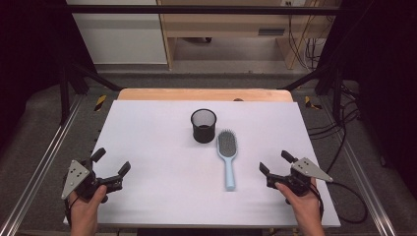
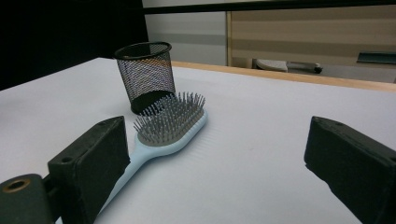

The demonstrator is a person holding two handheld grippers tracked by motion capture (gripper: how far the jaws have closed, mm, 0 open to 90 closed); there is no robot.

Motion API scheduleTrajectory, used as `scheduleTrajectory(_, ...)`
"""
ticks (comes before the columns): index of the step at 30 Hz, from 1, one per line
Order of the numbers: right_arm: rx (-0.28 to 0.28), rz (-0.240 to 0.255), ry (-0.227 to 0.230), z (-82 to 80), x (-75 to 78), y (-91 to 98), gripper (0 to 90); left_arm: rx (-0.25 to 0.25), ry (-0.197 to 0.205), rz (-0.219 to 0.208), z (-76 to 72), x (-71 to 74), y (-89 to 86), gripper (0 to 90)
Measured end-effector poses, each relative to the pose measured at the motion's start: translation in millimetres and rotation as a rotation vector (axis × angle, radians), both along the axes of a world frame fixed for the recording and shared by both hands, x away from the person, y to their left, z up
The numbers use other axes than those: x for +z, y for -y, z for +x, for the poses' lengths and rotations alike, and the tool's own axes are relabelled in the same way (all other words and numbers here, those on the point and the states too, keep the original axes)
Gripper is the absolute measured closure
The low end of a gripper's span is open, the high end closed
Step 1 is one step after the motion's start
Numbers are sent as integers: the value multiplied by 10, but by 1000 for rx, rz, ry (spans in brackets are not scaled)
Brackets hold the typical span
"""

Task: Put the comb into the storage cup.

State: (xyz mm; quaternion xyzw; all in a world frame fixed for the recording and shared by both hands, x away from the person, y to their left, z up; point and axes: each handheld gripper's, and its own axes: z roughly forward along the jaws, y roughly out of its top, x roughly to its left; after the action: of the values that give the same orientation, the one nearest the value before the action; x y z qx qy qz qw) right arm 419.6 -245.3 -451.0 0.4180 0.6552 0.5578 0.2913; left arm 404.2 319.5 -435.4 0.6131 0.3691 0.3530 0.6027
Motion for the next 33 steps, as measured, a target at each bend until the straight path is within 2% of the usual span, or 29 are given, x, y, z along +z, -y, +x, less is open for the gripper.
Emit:
scheduleTrajectory(4,-7,9,-2,-2,-1,14,70,20,-1,-12,10,-1,-20,6)
scheduleTrajectory(7,-12,11,-3,-5,0,24,75,13,0,-7,9,-1,-13,6)
scheduleTrajectory(11,-15,14,-9,-2,-2,18,76,12,-3,10,15,-8,2,5)
scheduleTrajectory(12,-17,15,-10,-2,2,13,76,12,2,31,22,-14,14,6)
scheduleTrajectory(16,-13,26,-14,-7,21,6,77,-5,1,55,49,-32,49,5)
scheduleTrajectory(19,-20,50,-15,-20,61,-15,89,-11,-14,29,66,-44,59,5)
scheduleTrajectory(23,-10,29,-13,-38,137,-128,108,-13,-22,46,76,-59,76,7)
scheduleTrajectory(25,11,23,-18,-34,203,-254,120,-17,-24,45,84,-63,81,6)
scheduleTrajectory(28,43,7,-37,6,267,-408,122,-15,-30,36,97,-70,68,5)
scheduleTrajectory(29,43,7,-37,6,267,-408,122,-11,-33,34,100,-73,61,5)
scheduleTrajectory(30,54,-27,-52,52,306,-520,124,-8,-36,29,102,-74,54,6)
scheduleTrajectory(33,64,-26,-65,92,330,-614,126,-7,-36,23,100,-71,40,5)
